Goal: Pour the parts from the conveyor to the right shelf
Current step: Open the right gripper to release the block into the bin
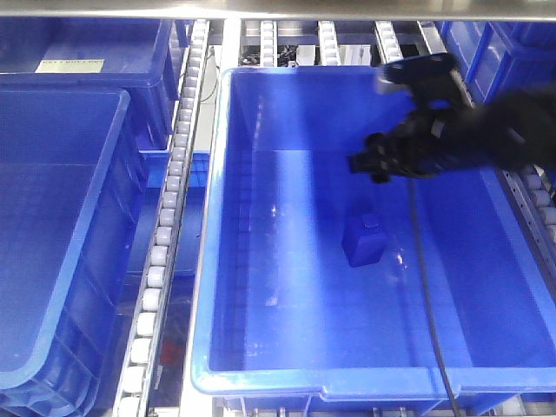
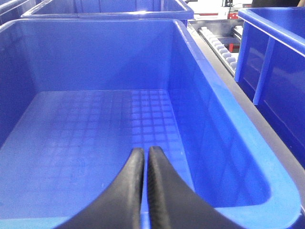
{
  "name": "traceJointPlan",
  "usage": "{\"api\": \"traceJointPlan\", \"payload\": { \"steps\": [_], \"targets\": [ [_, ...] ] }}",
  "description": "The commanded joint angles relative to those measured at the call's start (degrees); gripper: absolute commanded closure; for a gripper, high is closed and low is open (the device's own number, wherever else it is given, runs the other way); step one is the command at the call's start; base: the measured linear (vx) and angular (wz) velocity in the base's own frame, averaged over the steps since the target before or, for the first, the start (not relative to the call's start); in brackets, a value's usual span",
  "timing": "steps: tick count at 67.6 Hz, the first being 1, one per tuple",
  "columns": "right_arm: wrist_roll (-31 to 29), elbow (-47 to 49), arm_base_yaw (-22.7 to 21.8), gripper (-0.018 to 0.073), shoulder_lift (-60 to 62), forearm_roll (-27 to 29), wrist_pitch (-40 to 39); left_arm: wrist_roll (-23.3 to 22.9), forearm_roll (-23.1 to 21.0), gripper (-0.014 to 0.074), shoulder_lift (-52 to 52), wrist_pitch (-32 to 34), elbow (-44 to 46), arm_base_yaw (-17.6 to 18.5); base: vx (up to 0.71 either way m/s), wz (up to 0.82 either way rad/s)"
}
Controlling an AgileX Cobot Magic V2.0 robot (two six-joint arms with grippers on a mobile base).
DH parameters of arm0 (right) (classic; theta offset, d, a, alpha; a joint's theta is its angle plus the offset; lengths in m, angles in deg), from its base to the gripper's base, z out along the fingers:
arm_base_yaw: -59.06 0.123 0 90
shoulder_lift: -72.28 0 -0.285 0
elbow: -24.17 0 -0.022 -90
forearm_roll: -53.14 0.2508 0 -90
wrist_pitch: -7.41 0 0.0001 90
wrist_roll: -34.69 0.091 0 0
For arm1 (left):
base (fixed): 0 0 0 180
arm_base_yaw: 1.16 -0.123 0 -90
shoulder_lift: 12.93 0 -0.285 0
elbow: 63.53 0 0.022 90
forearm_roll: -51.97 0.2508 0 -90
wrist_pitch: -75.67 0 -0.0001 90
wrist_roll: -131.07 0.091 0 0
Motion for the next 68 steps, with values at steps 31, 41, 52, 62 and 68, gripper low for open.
{"api": "traceJointPlan", "payload": {
  "steps": [31,41,52,62,68],
  "targets": [
    [-0.8,-27.2,-0.2,0.0096,34.5,-0.1,-19.3,-0.4,-0.1,0.0603,0.4,4.1,1.1,0.3,0.0,0.0],
    [-0.7,-30.7,-0.2,0.0115,45.6,0.3,-19.1,-0.4,-0.1,0.0603,0.4,4.1,1.1,0.3,0.0,0.0],
    [-0.5,-35.0,-0.2,0.0134,59.1,0.5,-16.5,-0.4,-0.1,0.0603,0.4,4.1,1.1,0.3,0.0,0.0],
    [0.0,-42.1,-0.2,0.0164,72.8,0.9,-15.7,-0.4,-0.1,0.0603,0.4,4.1,1.1,0.3,0.0,0.0],
    [0.0,-46.3,-0.2,0.0195,80.1,0.9,-14.4,-0.4,-0.1,0.0603,0.4,4.1,1.1,0.3,0.0,0.0]
  ]
}}
